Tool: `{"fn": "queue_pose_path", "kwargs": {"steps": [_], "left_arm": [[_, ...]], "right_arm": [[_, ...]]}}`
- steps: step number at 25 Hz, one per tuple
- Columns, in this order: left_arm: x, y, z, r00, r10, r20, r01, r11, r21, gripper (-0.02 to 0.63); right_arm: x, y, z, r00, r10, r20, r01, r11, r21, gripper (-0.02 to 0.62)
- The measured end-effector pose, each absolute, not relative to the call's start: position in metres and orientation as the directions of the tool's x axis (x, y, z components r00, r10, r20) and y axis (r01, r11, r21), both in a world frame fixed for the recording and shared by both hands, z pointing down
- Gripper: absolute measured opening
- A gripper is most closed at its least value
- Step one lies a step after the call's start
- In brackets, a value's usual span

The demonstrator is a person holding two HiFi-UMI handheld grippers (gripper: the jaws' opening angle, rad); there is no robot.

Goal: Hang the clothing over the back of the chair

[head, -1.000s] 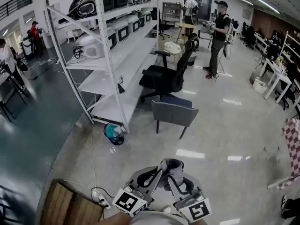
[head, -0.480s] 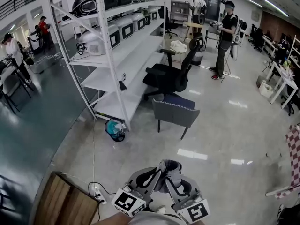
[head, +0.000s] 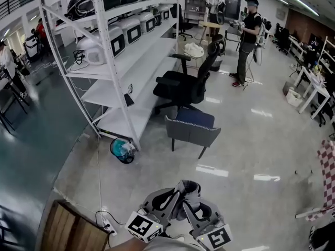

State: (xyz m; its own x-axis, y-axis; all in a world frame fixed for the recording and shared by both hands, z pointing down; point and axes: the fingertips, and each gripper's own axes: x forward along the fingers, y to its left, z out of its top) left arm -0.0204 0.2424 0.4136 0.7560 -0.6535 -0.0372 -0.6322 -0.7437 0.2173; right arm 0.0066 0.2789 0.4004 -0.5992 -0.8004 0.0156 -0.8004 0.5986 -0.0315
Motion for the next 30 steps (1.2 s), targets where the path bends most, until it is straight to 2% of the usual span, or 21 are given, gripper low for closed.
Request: {"fn": "queue_pose_path", "kwargs": {"steps": [12, 21, 30], "left_arm": [[-0.063, 0.109, 0.409, 0.809, -0.583, -0.074, -0.557, -0.801, 0.219, 0.028], [-0.083, 0.069, 0.417, 0.840, -0.536, -0.084, -0.503, -0.827, 0.250, 0.028], [-0.078, 0.045, 0.425, 0.840, -0.536, -0.078, -0.498, -0.822, 0.277, 0.028]], "right_arm": [[-0.034, 0.151, 0.405, -0.524, -0.850, 0.057, -0.852, 0.524, -0.017, 0.080], [-0.062, 0.107, 0.407, -0.496, -0.865, 0.080, -0.868, 0.497, 0.000, 0.080], [-0.055, 0.082, 0.414, -0.492, -0.865, 0.097, -0.870, 0.493, -0.016, 0.080]]}}
